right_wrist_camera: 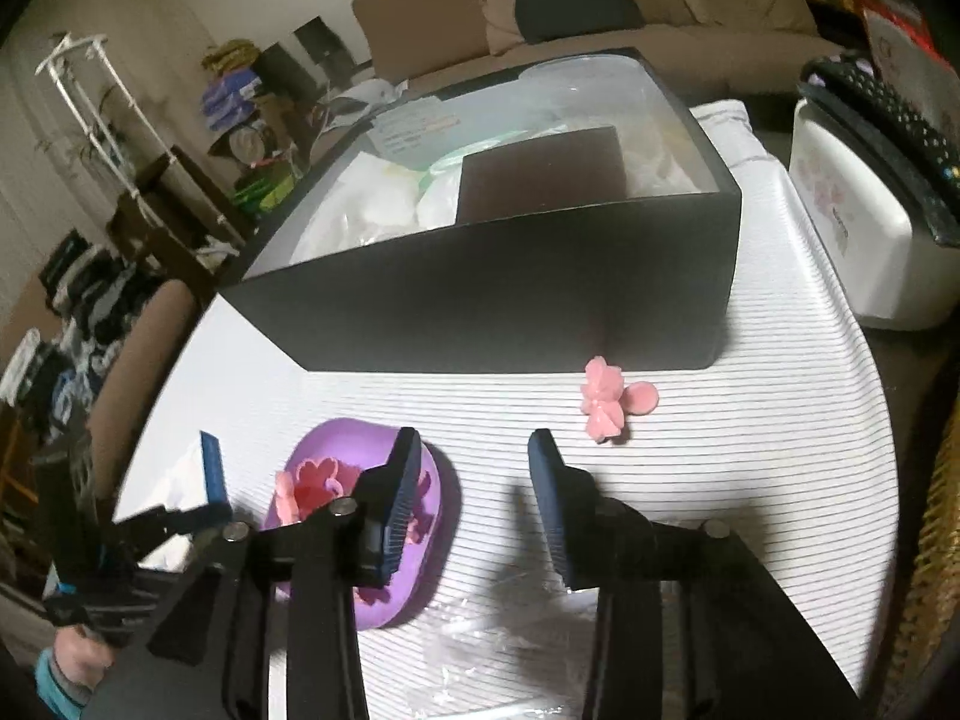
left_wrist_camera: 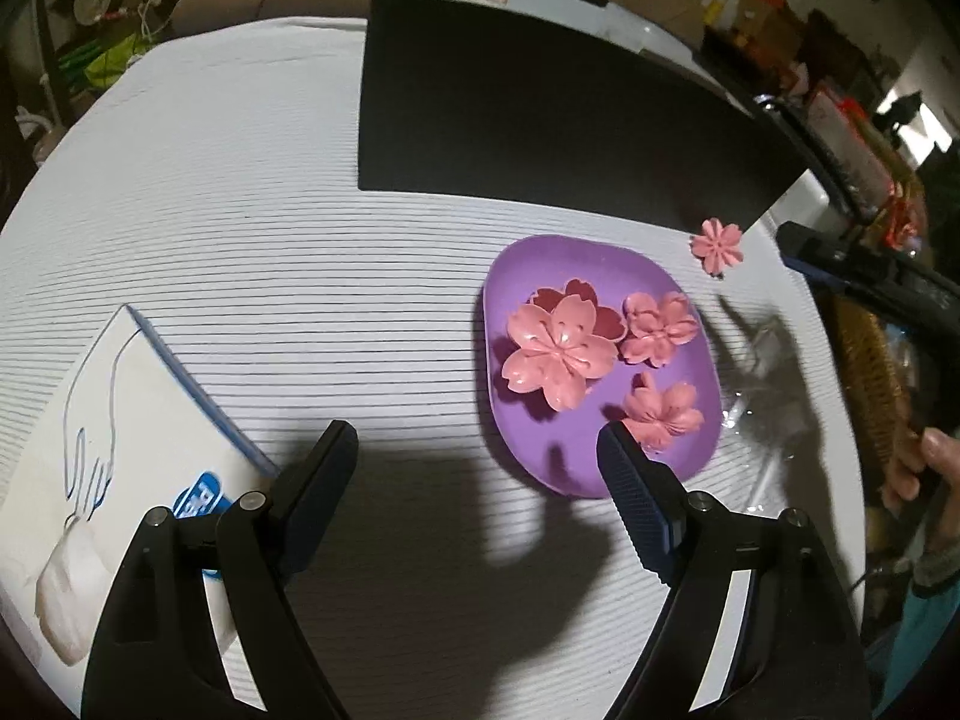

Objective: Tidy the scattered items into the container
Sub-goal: 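Place the flower on the purple plate and open the right tool, then move the right tool toward the last pink flower on the table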

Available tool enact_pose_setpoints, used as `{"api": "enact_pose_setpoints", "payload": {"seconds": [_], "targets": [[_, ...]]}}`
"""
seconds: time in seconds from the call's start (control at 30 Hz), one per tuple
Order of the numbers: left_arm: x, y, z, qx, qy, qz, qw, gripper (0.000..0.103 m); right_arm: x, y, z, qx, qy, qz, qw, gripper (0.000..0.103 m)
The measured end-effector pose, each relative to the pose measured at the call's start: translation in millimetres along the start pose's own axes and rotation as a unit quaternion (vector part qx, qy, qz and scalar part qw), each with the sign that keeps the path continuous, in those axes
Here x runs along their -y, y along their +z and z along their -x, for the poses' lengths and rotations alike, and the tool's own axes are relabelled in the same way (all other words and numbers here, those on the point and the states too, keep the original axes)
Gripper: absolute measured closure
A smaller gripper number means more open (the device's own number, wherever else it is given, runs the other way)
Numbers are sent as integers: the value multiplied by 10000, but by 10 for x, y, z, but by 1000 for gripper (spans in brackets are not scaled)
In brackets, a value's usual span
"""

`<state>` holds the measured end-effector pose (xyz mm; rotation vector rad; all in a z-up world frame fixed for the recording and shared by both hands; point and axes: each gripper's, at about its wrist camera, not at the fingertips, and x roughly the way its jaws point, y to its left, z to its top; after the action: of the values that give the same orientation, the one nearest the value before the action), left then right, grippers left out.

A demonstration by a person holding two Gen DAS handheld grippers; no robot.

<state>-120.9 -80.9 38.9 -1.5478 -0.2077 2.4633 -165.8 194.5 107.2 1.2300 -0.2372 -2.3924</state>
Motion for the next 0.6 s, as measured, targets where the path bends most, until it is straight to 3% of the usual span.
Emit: {"api": "enact_pose_setpoints", "payload": {"seconds": [0.23,0.6], "targets": [[101,-15,-193,-144,365,-268,9989,24,278,50,13,113,-261,-399,9988,56],[198,64,-295,-215,479,-483,9975,23,436,-91,23,108,-102,-594,9981,55]]}}
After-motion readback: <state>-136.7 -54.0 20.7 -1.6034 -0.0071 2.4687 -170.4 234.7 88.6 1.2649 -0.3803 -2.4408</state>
